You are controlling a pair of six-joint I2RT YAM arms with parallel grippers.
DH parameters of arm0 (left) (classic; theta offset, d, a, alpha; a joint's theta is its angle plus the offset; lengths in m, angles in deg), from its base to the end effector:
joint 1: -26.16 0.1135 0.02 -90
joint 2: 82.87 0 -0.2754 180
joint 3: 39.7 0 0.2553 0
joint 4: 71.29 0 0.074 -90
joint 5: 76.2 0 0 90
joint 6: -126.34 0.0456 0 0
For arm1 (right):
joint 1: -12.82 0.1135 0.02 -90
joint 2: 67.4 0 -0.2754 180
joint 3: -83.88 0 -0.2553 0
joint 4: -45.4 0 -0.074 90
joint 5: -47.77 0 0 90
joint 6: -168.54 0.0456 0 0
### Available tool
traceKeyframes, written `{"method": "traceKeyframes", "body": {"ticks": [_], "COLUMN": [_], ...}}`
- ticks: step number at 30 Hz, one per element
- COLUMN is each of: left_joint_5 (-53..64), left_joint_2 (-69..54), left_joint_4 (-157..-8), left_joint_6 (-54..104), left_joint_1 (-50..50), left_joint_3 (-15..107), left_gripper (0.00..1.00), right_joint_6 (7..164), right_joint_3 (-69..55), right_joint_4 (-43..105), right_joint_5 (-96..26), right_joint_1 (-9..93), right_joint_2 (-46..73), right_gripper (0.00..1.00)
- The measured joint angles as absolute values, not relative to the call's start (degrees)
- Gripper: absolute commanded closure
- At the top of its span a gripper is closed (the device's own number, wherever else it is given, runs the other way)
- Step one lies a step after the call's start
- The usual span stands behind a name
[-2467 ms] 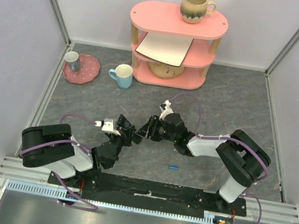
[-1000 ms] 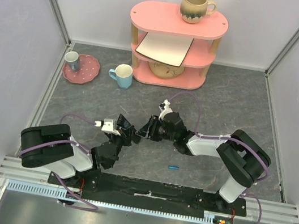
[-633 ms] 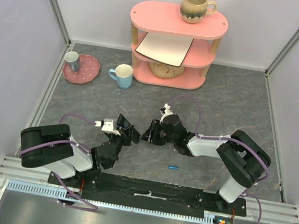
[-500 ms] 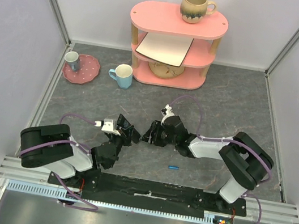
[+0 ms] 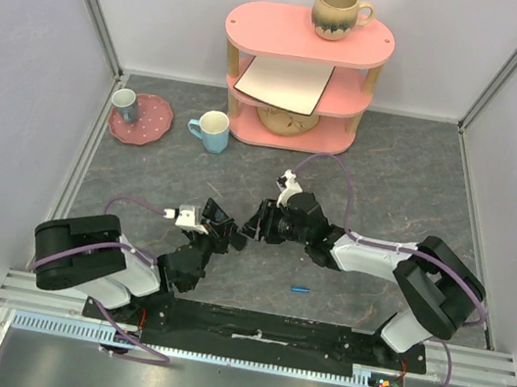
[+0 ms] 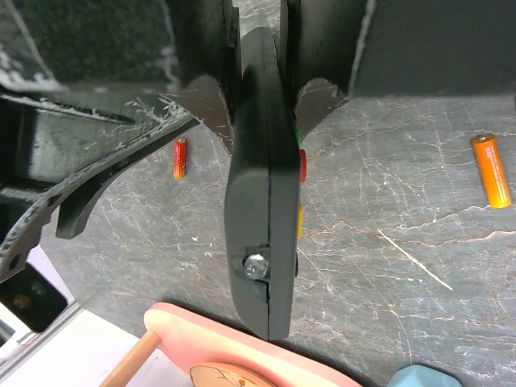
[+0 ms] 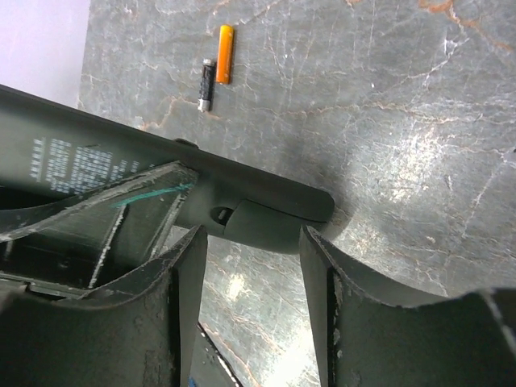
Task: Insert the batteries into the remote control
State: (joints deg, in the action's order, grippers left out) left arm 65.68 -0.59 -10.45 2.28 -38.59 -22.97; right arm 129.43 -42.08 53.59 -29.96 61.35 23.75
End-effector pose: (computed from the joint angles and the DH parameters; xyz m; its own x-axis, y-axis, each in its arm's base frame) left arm 0.1137 -0.1570 0.1456 -0.1544 -0.4831 -0.8618 0.1659 0.8472 -0.5047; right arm 0.2132 0.2559 0.1775 -0.8657 0.1654 -0.4724 -0.2911 0.6014 0.7440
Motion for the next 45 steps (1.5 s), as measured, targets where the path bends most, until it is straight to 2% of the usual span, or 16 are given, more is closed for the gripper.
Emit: {"method": "traceKeyframes", "body": {"ticks": [6,11,14,15,17,45], "left_joint_5": [65.7,65.7,65.7,65.7,65.7,66.3], "left_joint_2": [-0.3,-0.1,-0.1,-0.1,-0.1,-1.1], "left_joint_4": [-10.0,-9.8,-9.8,-9.8,-9.8,-11.1], "left_joint_6": [2.3,2.3,2.4,2.4,2.5,2.8], "left_joint_1": [-38.6,-38.6,-38.6,-38.6,-38.6,-38.6], "left_joint_3": [-23.0,-23.0,-23.0,-23.0,-23.0,-22.9], "left_gripper": [0.98,0.98,0.98,0.98,0.98,0.98], "right_joint_6": [130.1,130.8,131.2,131.3,131.5,132.4], "right_joint_3": [-42.1,-42.1,-42.0,-41.9,-41.4,-39.1], "right_joint_4": [54.4,55.9,57.0,57.2,57.5,57.7], "right_joint_5": [-28.5,-27.9,-27.5,-27.3,-26.9,-27.1], "right_joint_1": [61.3,61.3,61.4,61.5,61.5,63.4], "right_joint_2": [25.7,25.7,25.7,25.7,25.7,28.1], "right_gripper": [0.65,0.75,0.86,0.94,1.00,1.00]}}
